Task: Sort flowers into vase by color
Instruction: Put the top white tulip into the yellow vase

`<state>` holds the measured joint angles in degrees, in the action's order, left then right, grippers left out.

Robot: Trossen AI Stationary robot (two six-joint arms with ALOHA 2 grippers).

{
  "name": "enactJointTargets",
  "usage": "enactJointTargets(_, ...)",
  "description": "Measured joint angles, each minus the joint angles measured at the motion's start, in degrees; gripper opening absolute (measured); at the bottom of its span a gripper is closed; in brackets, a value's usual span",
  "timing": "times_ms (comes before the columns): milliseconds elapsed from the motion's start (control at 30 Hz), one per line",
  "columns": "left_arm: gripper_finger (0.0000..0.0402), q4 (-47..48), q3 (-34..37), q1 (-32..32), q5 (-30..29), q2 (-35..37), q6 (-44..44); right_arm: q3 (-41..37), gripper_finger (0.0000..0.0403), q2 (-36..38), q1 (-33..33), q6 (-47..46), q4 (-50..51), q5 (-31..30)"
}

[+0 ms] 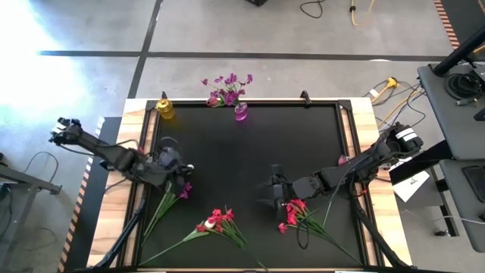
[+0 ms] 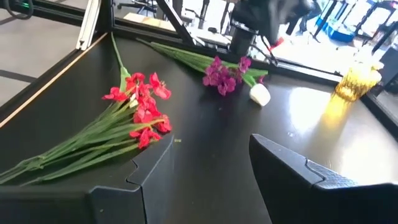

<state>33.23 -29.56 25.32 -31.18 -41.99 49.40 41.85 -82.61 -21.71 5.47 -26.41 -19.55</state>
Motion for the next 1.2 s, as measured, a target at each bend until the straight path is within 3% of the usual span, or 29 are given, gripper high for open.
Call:
enactJointTargets(67,0.0003,8.4,-3.2,0.3,10.6,-3.4,9.7,-0.6,0.0201,0.0,0.0,-1.5,0.1,0.0)
enactJointTargets(167,0.0002,13.3,-6.9,2.2,26.9,-8.3,20.4,-1.4,0.0201,0.0,0.0,-1.6,0.0,0.0)
enactJointTargets(233,0.0001,14.5,-8.5,4.1,30.4,-11.4,23.0,-1.5,0.0201,0.0,0.1,-0.8,-0.3,0.0)
enactJointTargets(467,0.0007,19.6,-5.8,5.8,30.8,-18.9,29.2,-1.6,0.0201,-0.1,0.0,0.6,-2.4,0.0)
enactJointTargets(867,0.0087,22.6,-2.2,3.4,31.3,-15.9,34.8,-1.6,0.0201,-0.1,0.0,-2.5,0.8,0.0)
enactJointTargets(1200,0.0070,26.1,-4.5,3.0,27.6,-19.1,37.7,-1.6,0.0201,-0.1,0.0,-3.2,0.2,0.0)
